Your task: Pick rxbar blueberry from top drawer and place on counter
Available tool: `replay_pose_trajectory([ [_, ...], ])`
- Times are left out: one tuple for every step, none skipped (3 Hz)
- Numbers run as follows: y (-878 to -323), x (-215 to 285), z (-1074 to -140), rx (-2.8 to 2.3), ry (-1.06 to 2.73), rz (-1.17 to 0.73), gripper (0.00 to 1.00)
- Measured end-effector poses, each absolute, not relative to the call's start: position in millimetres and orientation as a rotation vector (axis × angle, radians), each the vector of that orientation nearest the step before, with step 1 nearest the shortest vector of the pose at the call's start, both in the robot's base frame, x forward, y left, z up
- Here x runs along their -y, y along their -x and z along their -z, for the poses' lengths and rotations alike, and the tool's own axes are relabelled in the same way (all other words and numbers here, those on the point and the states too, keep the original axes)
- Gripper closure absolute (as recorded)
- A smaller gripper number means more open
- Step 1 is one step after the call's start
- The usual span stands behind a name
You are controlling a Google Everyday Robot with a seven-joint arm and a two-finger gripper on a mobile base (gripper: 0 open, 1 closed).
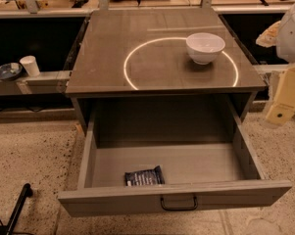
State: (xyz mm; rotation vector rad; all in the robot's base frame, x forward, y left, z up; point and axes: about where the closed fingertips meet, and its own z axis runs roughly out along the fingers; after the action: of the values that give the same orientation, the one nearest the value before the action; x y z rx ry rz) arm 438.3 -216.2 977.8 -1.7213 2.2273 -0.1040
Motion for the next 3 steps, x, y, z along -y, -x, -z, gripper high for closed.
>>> replay_pose_trajectory([
  [-438, 216, -978, -2.227, 1.721, 0.104, 0.00],
  [-443, 206, -956, -2.226, 1.769, 0.138, 0.00],
  [-458, 160, -889, -2.187, 1.912, 0.194, 0.00],
])
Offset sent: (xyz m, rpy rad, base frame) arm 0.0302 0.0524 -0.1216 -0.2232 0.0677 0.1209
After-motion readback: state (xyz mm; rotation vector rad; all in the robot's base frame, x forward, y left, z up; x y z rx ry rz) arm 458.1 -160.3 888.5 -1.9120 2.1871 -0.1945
